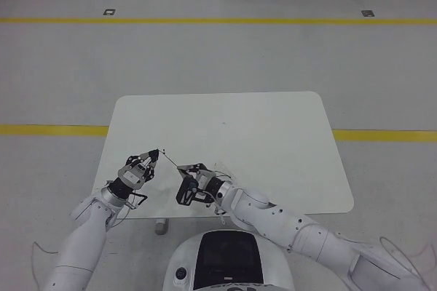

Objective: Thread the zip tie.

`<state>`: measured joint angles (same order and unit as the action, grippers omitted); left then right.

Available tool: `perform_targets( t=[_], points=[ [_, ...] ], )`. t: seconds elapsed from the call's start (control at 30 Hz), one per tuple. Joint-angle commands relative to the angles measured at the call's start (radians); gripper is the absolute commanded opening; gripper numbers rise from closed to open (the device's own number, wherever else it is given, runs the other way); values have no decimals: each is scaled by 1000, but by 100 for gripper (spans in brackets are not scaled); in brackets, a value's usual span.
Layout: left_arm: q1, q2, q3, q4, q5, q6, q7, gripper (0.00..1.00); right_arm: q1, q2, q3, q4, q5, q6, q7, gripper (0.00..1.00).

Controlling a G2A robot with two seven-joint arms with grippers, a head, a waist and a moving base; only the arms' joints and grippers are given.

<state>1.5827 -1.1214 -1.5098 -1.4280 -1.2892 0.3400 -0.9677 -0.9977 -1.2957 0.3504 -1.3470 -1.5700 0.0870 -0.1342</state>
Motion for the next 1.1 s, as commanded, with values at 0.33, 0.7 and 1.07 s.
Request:
perform_targets(
  t=[0.33,0.7,1.07],
  points=[
    [0,0,0,0,0,0,0,0,22,8,-35,5,0,13,13,0],
    [0,0,0,0,0,0,0,0,19,14,-36,5,0,32,20,0],
    [0,0,0,0,0,0,0,0,-14,23,-1,-10,2,52,12,40]
  ],
)
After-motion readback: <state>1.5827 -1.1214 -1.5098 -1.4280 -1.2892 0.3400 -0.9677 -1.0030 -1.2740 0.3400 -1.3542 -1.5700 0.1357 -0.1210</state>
